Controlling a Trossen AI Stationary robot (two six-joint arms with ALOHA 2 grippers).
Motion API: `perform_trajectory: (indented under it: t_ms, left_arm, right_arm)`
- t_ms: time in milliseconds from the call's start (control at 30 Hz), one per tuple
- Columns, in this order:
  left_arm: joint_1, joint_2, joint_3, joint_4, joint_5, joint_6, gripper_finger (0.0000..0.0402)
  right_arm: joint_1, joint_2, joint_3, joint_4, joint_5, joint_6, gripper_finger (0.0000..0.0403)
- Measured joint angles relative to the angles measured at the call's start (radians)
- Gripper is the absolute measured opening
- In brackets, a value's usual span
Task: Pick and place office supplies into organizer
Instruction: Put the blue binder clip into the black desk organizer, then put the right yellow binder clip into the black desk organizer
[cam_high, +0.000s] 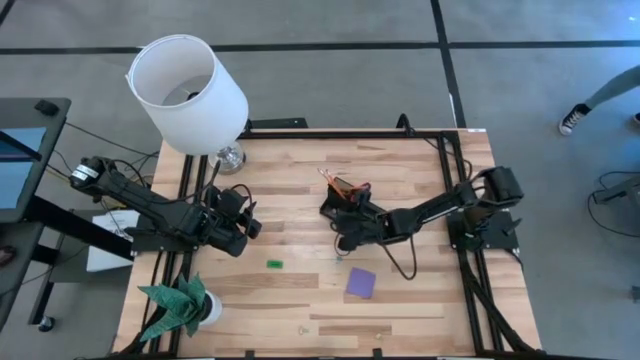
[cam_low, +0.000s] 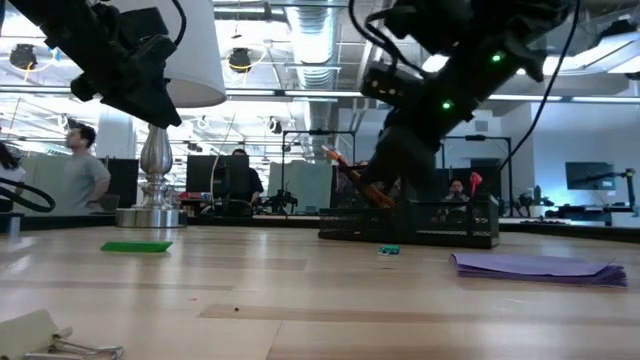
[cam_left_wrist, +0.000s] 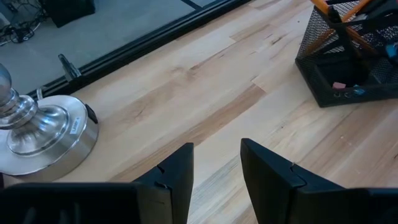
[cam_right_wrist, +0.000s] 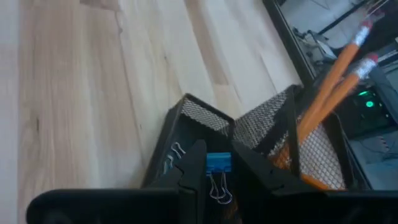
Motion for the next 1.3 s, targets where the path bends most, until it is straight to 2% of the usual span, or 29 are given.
perform_trajectory:
  t_ms: [167,333,533,733,867,1067,1167,1300]
  left_arm:
    - [0.0,0.0,0.0,0.001,0.0,0.0,0.0128]
    - [0.0,0.0,0.0,0.001,0.014,-0.004,0.0128]
    - [0.0,0.0,0.0,0.001,0.026,-0.004,0.0128]
    - [0.0,0.0,0.0,0.001,0.026,-0.005,0.0128]
    - [0.0,0.0,0.0,-0.001,0.026,-0.005,0.0128]
    - [0.0,0.0,0.0,-0.001,0.026,0.002,0.0128]
    - [0.0,0.0,0.0,0.003,0.035,-0.018,0.0128]
    - [-0.001,0.0,0.0,0.033,0.126,-0.031,0.0128]
  right_arm:
    - [-0.035,0.05,0.028,0.006,-0.007,-0.001,0.0059]
    - [-0.054,0.087,0.055,-0.006,0.01,-0.005,0.0088]
    - [-0.054,0.089,0.139,-0.2,-0.029,0.009,0.0139]
    - [-0.034,0.085,0.187,-0.28,-0.023,0.065,0.0178]
    - [-0.004,0.085,0.227,-0.327,0.017,0.047,0.0184]
    - [0.052,0.083,0.34,-0.504,0.064,0.053,0.0166]
    - [0.094,0.082,0.401,-0.576,-0.02,0.084,0.0157]
    - [0.156,0.082,0.45,-0.647,-0.163,0.177,0.0149]
